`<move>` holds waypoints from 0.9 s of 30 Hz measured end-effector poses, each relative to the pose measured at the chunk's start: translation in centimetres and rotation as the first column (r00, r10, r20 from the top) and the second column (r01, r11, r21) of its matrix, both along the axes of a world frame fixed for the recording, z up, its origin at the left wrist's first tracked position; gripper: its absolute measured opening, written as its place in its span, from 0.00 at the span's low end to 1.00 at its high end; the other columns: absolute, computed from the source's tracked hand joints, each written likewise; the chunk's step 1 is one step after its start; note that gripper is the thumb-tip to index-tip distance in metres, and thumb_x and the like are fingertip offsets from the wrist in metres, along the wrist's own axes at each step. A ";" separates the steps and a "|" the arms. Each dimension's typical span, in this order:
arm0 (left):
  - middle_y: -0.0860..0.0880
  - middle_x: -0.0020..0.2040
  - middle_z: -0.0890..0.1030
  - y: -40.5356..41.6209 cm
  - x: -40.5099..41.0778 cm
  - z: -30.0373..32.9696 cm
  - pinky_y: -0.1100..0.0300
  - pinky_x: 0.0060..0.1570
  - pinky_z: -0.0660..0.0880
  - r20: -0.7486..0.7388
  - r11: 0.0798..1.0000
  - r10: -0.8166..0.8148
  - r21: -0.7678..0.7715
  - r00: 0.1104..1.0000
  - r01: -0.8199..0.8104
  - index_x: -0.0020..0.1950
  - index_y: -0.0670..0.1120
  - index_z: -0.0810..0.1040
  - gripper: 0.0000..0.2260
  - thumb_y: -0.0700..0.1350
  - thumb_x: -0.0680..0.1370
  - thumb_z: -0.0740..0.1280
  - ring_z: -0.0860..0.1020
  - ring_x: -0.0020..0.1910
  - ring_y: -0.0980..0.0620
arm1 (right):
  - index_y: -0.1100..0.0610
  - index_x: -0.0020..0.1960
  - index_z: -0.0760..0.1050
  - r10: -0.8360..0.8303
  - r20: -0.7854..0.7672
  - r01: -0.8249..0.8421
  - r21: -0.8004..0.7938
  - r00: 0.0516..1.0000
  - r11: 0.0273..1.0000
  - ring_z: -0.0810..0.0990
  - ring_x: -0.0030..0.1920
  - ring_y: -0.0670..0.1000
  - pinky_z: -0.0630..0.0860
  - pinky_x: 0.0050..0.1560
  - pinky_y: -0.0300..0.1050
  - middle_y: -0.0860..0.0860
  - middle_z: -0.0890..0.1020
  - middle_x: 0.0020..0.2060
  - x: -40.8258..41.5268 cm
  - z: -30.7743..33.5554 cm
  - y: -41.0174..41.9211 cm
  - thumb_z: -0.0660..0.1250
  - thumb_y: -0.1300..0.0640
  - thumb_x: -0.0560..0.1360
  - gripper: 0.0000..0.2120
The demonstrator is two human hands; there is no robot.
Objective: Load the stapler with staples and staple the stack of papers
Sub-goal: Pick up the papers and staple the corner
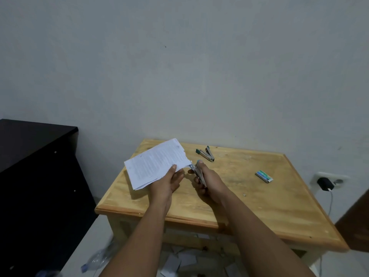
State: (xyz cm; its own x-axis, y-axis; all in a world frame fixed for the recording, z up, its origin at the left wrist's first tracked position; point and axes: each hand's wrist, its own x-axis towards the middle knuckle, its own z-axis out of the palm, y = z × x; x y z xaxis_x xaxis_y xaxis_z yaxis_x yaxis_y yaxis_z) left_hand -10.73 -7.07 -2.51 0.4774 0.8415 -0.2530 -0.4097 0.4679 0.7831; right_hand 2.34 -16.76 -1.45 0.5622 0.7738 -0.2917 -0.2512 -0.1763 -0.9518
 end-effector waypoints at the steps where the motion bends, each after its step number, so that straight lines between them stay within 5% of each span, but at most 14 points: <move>1: 0.39 0.57 0.87 0.3 -0.2 0.0 0.55 0.40 0.83 0.067 0.997 0.031 -0.067 0.997 -0.027 0.71 0.41 0.74 0.23 0.39 0.78 0.75 0.88 0.52 0.43 | 0.63 0.58 0.82 -0.005 -0.010 0.005 0.002 1.000 1.000 0.66 0.29 0.47 0.60 0.29 0.42 0.49 0.72 0.32 -0.1 0.1 -0.1 0.57 0.34 0.83 0.32; 3: 0.38 0.59 0.86 0.7 -0.4 -0.1 0.55 0.41 0.84 0.141 0.990 0.058 -0.136 0.988 -0.039 0.73 0.41 0.72 0.25 0.40 0.78 0.75 0.87 0.55 0.40 | 0.62 0.59 0.83 -0.005 -0.002 0.005 -0.006 1.000 1.000 0.67 0.29 0.47 0.60 0.29 0.42 0.49 0.73 0.31 -0.2 0.2 -0.1 0.57 0.34 0.83 0.32; 7: 0.41 0.52 0.89 -0.3 0.2 0.2 0.48 0.52 0.82 -0.055 0.992 -0.111 0.049 0.992 0.114 0.69 0.41 0.74 0.15 0.43 0.84 0.68 0.88 0.51 0.44 | 0.58 0.48 0.83 0.028 0.068 -0.023 -0.070 0.997 0.997 0.71 0.30 0.49 0.67 0.31 0.42 0.50 0.77 0.33 -0.6 0.8 -0.2 0.62 0.34 0.81 0.27; 11: 0.44 0.51 0.89 -0.7 0.5 0.3 0.42 0.62 0.81 -0.149 0.979 -0.140 0.126 0.979 0.159 0.57 0.45 0.81 0.04 0.43 0.83 0.69 0.88 0.51 0.45 | 0.59 0.52 0.83 0.068 0.111 -0.060 -0.075 0.991 0.995 0.75 0.31 0.51 0.74 0.34 0.44 0.54 0.79 0.35 -0.9 0.9 -0.6 0.64 0.38 0.82 0.24; 18: 0.47 0.49 0.90 -0.9 0.9 -0.2 0.41 0.62 0.81 -0.208 0.976 -0.057 0.196 0.976 0.099 0.54 0.47 0.85 0.04 0.45 0.82 0.72 0.89 0.49 0.47 | 0.66 0.60 0.81 0.094 -0.026 -0.094 0.003 0.995 0.996 0.74 0.33 0.52 0.74 0.37 0.49 0.56 0.78 0.36 -1.0 0.2 -0.6 0.69 0.42 0.80 0.26; 27: 0.45 0.46 0.89 -1.3 0.7 -0.1 0.42 0.62 0.81 -0.219 0.963 -0.104 0.222 0.970 0.153 0.51 0.47 0.84 0.01 0.42 0.81 0.73 0.89 0.48 0.45 | 0.64 0.54 0.83 0.057 -0.038 -0.058 -0.024 0.998 0.998 0.77 0.33 0.53 0.79 0.46 0.53 0.55 0.80 0.34 -0.6 0.5 -0.3 0.66 0.40 0.82 0.26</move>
State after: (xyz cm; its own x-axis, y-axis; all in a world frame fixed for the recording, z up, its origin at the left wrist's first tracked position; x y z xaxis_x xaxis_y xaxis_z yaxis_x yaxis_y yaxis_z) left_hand -10.01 -8.40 -2.58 0.5444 0.8237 -0.1584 -0.1786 0.2984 0.9376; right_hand 1.75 -17.10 -0.91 0.5054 0.7968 -0.3313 -0.2752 -0.2151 -0.9370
